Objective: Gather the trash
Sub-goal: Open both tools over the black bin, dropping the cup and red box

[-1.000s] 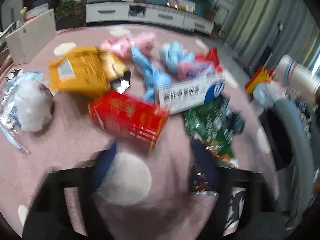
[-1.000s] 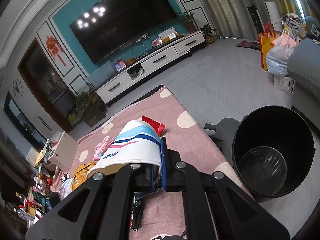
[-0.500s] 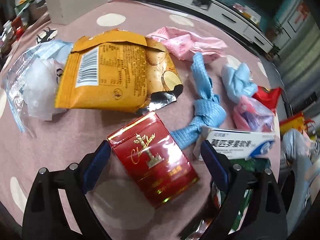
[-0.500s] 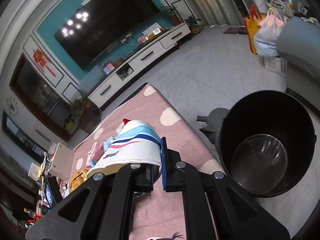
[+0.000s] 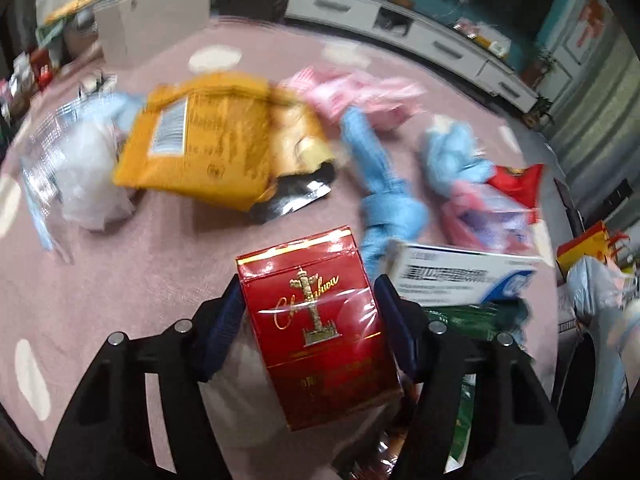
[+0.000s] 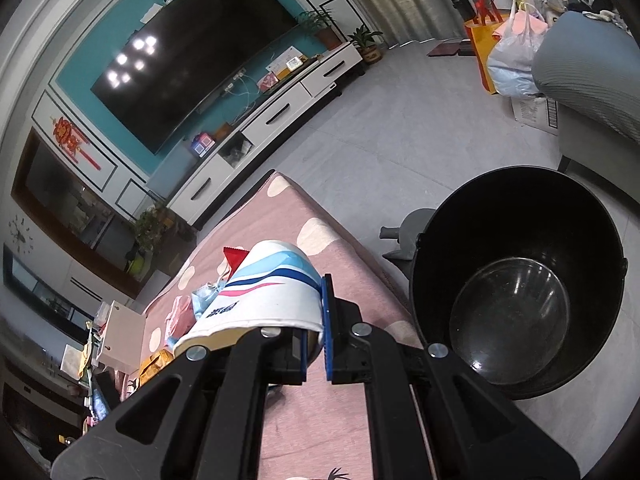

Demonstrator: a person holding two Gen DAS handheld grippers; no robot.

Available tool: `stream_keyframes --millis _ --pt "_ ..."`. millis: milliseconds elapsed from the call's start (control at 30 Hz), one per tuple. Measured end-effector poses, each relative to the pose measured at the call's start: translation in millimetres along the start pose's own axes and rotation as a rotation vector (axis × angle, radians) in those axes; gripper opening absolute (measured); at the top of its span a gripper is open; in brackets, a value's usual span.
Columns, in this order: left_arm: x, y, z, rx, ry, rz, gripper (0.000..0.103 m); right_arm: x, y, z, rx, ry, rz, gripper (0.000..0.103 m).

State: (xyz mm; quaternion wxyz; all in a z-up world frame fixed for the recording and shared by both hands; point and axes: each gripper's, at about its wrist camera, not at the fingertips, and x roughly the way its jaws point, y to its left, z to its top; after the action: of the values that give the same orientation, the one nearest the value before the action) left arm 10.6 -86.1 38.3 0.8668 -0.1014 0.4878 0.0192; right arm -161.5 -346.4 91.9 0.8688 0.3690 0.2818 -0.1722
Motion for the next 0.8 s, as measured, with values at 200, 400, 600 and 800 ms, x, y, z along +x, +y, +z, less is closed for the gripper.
stream_keyframes --millis 200,400,600,800 --pt "-65 -41 -8 0.103 -0.146 -0.150 0.065 -9 -7 2 0.005 -0.032 -0.049 0.007" --pt "-93 -107 -26 0.265 -0.175 -0.413 0.065 -24 -26 5 0.048 -0.080 -0.116 0.007" --pt "-89 -175 -50 0.384 -0.105 -0.590 0.064 -45 -65 9 0.132 -0.135 -0.257 0.007" --pt "-65 -238 -75 0.471 0.034 -0.731 0.064 -59 -97 10 0.208 -0.159 -0.380 0.007"
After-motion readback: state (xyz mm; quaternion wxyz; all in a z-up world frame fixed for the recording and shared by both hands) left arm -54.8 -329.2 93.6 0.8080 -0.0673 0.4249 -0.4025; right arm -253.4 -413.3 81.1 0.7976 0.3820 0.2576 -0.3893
